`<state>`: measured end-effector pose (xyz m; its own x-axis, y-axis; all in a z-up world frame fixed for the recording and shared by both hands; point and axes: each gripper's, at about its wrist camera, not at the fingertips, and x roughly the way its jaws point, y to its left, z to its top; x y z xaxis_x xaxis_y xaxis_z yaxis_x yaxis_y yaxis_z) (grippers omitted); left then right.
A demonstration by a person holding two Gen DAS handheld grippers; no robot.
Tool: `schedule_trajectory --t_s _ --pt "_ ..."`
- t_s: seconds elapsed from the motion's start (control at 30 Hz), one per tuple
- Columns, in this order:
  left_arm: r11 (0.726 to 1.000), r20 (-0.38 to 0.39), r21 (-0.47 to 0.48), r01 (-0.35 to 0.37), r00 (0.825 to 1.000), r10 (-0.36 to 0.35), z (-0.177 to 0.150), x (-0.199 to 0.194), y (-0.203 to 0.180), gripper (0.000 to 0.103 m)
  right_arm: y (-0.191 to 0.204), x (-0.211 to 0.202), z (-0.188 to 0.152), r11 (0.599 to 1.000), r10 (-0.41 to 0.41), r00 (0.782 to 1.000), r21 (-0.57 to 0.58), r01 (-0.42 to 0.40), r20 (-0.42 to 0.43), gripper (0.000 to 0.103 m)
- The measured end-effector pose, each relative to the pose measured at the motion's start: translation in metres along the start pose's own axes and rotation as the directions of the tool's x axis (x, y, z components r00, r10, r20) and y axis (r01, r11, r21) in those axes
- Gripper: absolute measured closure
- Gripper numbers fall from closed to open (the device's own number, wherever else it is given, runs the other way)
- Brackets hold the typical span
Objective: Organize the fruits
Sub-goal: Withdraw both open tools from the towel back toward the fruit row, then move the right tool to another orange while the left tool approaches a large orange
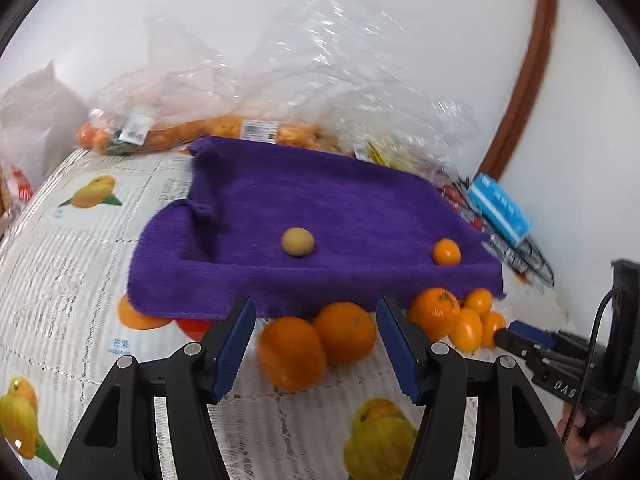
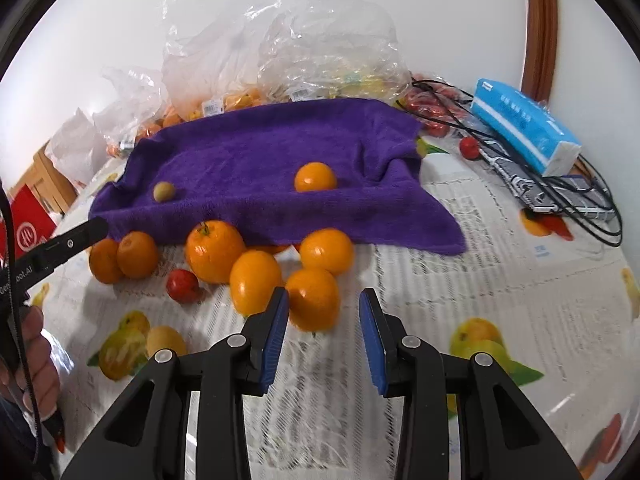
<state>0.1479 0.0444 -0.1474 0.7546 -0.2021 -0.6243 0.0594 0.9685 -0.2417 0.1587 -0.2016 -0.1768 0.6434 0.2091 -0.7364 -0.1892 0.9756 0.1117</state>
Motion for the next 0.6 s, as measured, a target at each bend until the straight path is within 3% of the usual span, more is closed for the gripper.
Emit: schedule_trajectory --t_s 0.13,0.43,0.6 --pt "1.0 -0.005 0.001 -0.028 1.0 0.028 -0.001 0.002 -0.003 0.042 -0.008 0.006 -0.004 1.0 0.009 1.0 0.015 -0.009 -0.025 0.067" --pt "0.993 -0.008 -0.092 -0.071 0.997 0.07 0.001 0.004 0.019 0.042 -0.013 0.022 0.004 0.998 0.046 0.999 0.05 -0.045 -0.017 0.067" --pt "0.99 -0.024 -0.12 -0.069 0.998 0.066 -0.003 0.003 0.026 0.042 -0.008 0.029 0.007 1.0 0.004 1.0 0.026 -0.004 -0.009 0.071"
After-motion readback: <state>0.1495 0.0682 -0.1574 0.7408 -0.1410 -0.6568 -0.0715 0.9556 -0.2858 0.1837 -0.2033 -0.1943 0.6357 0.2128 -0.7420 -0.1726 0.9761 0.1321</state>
